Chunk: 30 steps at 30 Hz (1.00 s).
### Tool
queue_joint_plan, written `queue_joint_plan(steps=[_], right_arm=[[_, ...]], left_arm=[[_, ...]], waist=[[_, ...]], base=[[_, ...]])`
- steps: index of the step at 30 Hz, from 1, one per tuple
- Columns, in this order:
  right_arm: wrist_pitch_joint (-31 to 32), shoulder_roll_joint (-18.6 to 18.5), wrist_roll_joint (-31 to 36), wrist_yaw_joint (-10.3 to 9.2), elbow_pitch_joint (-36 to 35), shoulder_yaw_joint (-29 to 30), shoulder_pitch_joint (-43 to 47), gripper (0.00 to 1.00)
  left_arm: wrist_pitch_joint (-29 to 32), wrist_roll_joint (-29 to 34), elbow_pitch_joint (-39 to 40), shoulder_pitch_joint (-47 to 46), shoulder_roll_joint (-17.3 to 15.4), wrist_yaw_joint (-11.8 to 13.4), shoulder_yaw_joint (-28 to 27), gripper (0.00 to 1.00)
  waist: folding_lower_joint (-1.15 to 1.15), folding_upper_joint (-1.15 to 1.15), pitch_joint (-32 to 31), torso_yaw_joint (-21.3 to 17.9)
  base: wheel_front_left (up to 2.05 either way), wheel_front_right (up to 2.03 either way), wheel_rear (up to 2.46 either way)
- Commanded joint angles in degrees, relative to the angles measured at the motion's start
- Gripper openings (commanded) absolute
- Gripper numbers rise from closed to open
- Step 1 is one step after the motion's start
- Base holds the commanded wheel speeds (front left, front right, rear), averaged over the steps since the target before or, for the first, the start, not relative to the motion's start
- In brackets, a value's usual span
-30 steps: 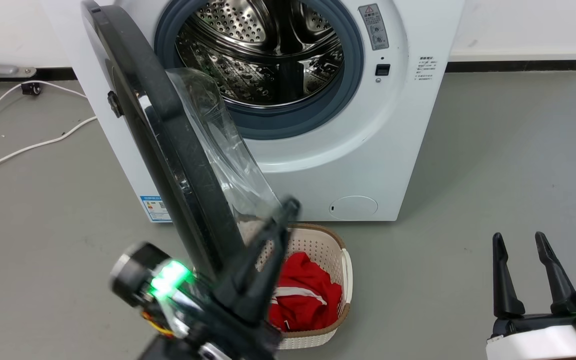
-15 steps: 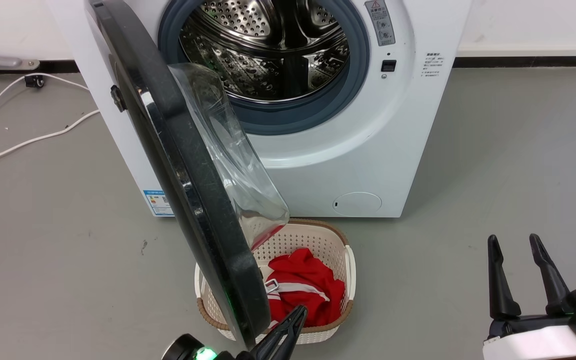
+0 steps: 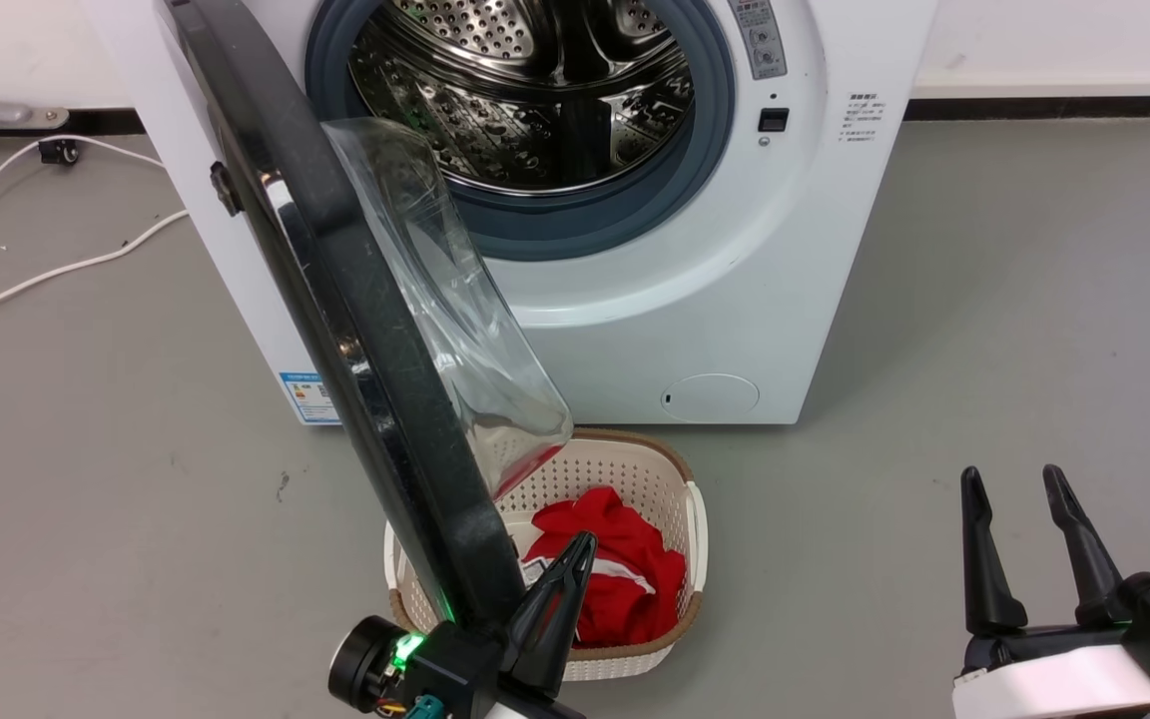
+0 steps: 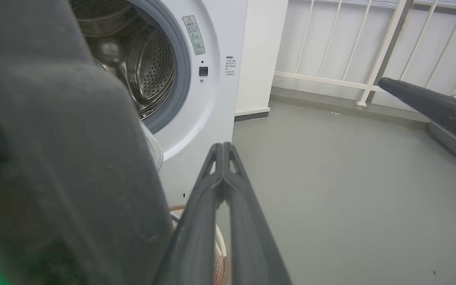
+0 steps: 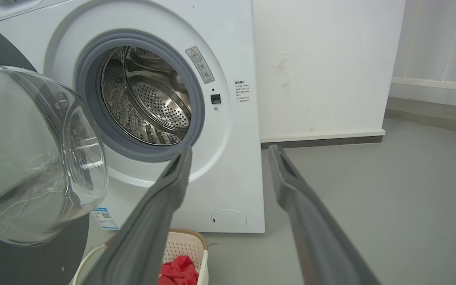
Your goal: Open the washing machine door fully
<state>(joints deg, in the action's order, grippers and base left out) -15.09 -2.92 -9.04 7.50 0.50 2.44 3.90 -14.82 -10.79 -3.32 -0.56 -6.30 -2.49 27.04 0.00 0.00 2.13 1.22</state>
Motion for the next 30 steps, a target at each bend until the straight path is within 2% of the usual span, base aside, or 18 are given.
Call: queue_joint_plan(steps=[1,7,14,30], right_arm=[[-0.1,0.1,-0.3,-0.02,0.2,-0.2,-0.6,1.00],[-0.1,0.1,-0.7,-0.02,0.7,-0.5,-0.6,1.00],[-0.1,0.1,-1.2,-0.02,1.1,-0.5,0.0,1.00],[-0.1,0.1,0.0,-0.02,1.6,0.4,1.1,1.00]], left_arm=[[-0.2,-0.2,-0.6,-0.7,0.1,0.5,-0.6,0.00],[-0.4,-0.5,-1.4,-0.9,0.2,1.2,-1.6,0.00],[-0.4,-0.9,0.8,3.5,-0.5,2.6,-3.0,0.00],[0.4,-2.6,8.2,12.5,-2.9,7.5,-6.7,0.00]], waist=[[0.00,0.00,0.0,0.0],[0.00,0.00,0.0,0.4],[0.00,0.00,-0.6,1.5],[0.00,0.00,-1.3,12.3]], base=[[0.00,0.00,0.00],[0.00,0.00,0.00],[0.00,0.00,0.00],[0.00,0.00,0.00]])
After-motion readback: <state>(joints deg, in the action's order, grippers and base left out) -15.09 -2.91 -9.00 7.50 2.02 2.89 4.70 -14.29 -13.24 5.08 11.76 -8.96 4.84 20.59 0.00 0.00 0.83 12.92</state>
